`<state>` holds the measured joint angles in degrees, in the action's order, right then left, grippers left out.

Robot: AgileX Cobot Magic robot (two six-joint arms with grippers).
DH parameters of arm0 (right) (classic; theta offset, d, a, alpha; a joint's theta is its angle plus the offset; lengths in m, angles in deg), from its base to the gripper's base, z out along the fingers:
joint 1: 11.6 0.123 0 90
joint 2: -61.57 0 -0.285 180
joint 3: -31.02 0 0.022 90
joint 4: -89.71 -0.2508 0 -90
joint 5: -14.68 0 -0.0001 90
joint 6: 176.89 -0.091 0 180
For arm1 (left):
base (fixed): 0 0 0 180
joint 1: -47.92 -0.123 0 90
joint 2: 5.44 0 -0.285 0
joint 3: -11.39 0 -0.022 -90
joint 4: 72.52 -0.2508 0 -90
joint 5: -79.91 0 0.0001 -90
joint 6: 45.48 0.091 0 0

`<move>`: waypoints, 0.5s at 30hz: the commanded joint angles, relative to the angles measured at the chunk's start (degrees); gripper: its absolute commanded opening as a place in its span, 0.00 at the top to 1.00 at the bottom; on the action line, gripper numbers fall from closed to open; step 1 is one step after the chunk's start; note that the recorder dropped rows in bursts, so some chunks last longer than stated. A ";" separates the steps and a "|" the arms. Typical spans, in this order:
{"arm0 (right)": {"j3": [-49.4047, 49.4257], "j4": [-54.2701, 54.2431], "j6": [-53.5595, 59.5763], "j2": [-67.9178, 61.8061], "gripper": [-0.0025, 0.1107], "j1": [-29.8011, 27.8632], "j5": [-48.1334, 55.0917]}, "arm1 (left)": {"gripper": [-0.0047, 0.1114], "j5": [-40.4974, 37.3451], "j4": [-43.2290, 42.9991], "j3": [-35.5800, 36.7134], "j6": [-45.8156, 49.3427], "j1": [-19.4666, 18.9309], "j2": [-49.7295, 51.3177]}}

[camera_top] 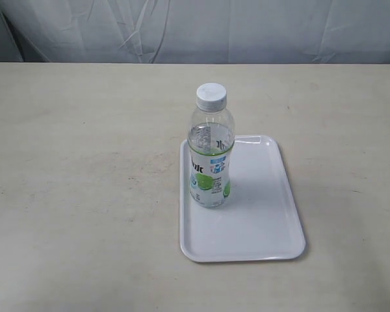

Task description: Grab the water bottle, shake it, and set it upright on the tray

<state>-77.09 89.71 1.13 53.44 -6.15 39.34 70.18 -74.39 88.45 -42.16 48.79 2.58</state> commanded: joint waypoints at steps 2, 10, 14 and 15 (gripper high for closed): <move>4.48 0.47 0.52 0.35 0.95 -0.33 -2.70 | 0.94 0.71 0.04 0.16 -0.15 0.40 -0.24; 5.33 0.58 0.52 0.35 0.95 -0.33 -3.92 | 0.94 0.71 0.04 0.16 -0.15 0.40 -0.24; 5.33 0.58 0.52 0.35 0.95 -0.33 -3.92 | 0.94 0.71 0.04 0.16 -0.15 0.40 -0.24; 5.33 0.58 0.52 0.35 0.95 -0.33 -3.92 | 0.94 0.71 0.04 0.16 -0.15 0.40 -0.24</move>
<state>-72.04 89.71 1.24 53.44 -6.28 36.31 70.18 -74.39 88.45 -42.16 48.79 2.58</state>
